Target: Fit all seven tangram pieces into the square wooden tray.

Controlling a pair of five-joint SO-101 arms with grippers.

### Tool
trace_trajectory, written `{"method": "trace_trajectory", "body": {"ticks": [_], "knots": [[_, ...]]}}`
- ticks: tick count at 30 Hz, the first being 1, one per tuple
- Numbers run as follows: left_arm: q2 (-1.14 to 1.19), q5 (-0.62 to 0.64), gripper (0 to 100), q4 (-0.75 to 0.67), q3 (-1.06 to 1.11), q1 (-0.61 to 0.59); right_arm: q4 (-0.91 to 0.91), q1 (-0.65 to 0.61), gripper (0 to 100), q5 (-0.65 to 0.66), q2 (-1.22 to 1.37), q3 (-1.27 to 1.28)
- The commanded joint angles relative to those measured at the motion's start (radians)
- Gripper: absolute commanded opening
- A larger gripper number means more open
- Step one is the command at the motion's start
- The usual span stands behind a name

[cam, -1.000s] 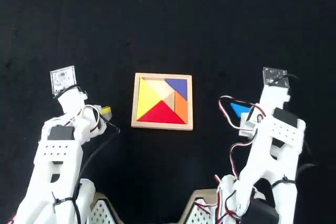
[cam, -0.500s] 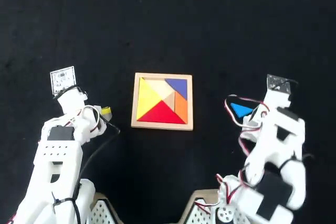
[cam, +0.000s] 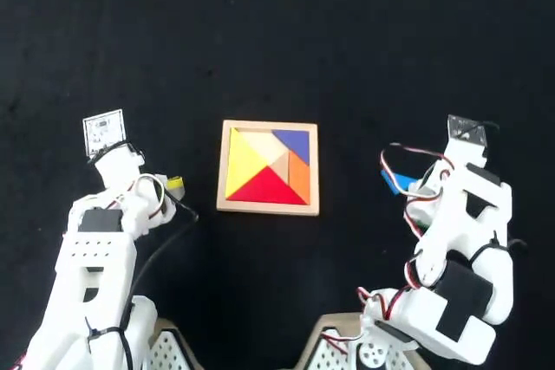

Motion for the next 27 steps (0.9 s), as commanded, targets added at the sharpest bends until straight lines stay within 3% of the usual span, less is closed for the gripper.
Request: {"method": "trace_trajectory", "body": {"ticks": [1, 5, 15, 23, 27], "knots": [[-0.020, -0.005, 26, -0.014, -0.008, -0.005, -0.012, 0.003, 25.4, 0.041, -0.002, -0.051], [-0.020, -0.005, 26, -0.014, -0.008, -0.005, -0.011, -0.005, 33.8, 0.055, -0.002, -0.051], [-0.020, -0.005, 26, -0.014, -0.008, -0.005, -0.011, -0.075, 33.8, 0.055, 0.004, -0.087], [-0.020, -0.005, 26, -0.014, -0.007, -0.005, -0.011, -0.089, 14.6, 0.054, 0.007, -0.090], [-0.020, -0.005, 26, -0.012, -0.005, -0.005, 0.012, -0.083, 20.1, 0.054, 0.007, -0.087]]}}
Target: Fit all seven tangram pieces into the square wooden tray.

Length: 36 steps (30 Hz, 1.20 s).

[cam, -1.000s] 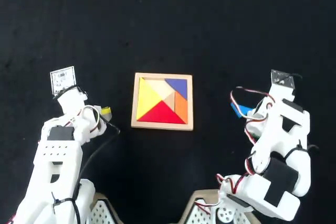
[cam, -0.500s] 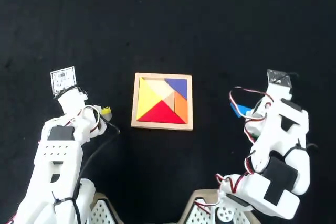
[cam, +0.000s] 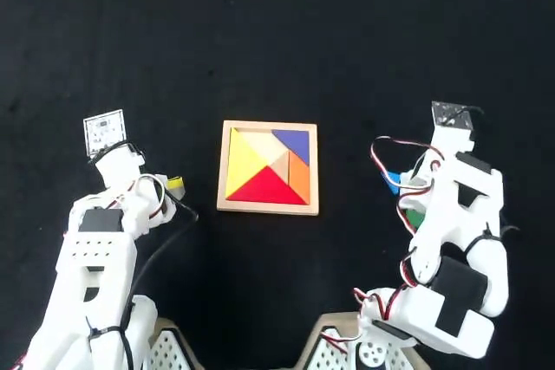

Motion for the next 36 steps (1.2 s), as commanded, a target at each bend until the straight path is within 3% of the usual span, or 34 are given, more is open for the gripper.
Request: {"method": "trace_trajectory", "body": {"ticks": [1, 5, 19, 36], "knots": [[-0.020, -0.005, 26, -0.012, -0.005, -0.005, 0.020, -0.011, 22.7, 0.006, -0.004, -0.031], [-0.020, -0.005, 26, -0.011, -0.005, -0.005, 0.020, -0.012, 28.3, 0.008, -0.004, -0.030], [-0.020, -0.005, 26, -0.009, -0.005, -0.005, 0.037, -0.017, 28.1, 0.072, -0.004, -0.002], [-0.020, 0.002, 26, -0.012, -0.005, -0.005, 0.038, -0.018, 13.2, 0.133, -0.018, 0.028]]}}
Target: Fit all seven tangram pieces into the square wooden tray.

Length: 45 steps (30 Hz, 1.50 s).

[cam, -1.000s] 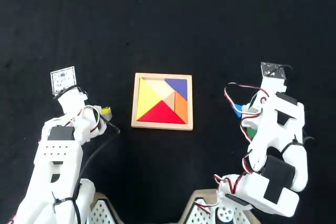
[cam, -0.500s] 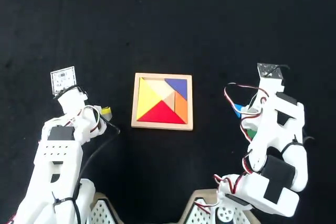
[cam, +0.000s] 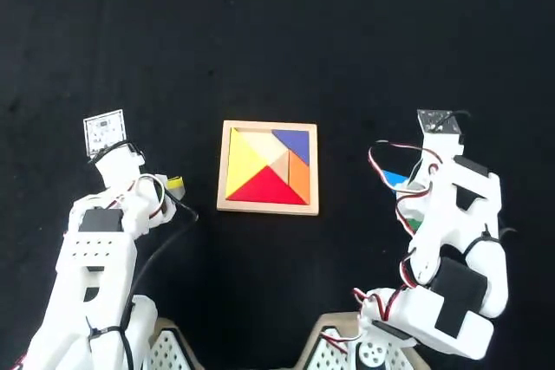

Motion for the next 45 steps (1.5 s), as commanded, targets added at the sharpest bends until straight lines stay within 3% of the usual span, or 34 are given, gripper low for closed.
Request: {"method": "trace_trajectory", "body": {"ticks": [1, 11, 14, 19, 22, 26, 37, 45], "knots": [[-0.020, 0.002, 26, -0.012, -0.005, -0.005, 0.014, -0.018, 11.2, 0.008, -0.025, -0.013], [-0.029, 0.003, 26, -0.014, -0.007, -0.008, 0.226, -0.066, 7.0, 0.015, -0.312, -0.088], [-0.029, 0.003, 26, -0.014, -0.005, -0.005, 0.315, -0.195, 7.0, 0.021, -0.426, -0.130], [-0.029, 0.005, 26, -0.014, -0.005, -0.013, 0.324, -0.528, 7.0, -0.058, -0.489, -0.194], [-0.023, 0.005, 26, -0.014, -0.004, -0.010, 0.295, -0.666, 7.0, -0.109, -0.417, -0.268], [-0.021, 0.032, 26, -0.014, -0.004, -0.007, 0.247, -0.746, 7.0, -0.170, -0.229, -0.395], [-0.026, 0.049, 26, -0.014, -0.004, -0.007, 0.172, -0.796, 7.0, -0.173, 0.303, -0.730], [-0.028, 0.049, 26, -0.014, -0.004, -0.005, 0.147, -0.875, 7.0, -0.137, 0.407, -0.786]]}}
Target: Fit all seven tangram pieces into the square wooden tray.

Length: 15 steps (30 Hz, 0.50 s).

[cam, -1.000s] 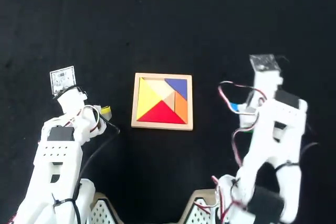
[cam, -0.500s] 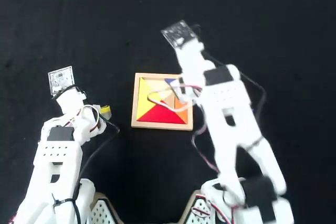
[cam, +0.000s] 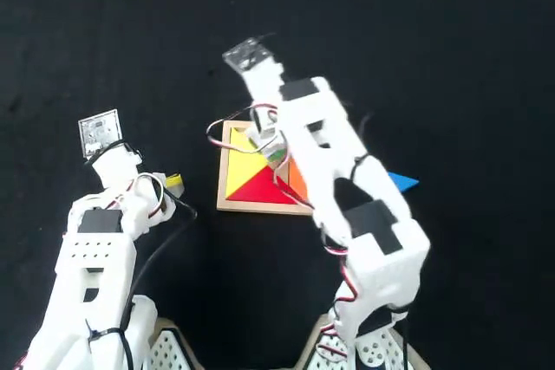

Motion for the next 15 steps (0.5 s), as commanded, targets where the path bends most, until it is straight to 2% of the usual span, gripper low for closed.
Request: {"method": "trace_trajectory", "body": {"ticks": [1, 15], "knots": [[-0.014, 0.011, 26, -0.014, -0.004, -0.002, -0.040, -0.021, 7.0, 0.011, -0.004, -0.051], [-0.015, 0.012, 26, -0.014, -0.004, -0.002, -0.095, -0.018, 7.0, 0.060, 0.001, -0.004]]}}
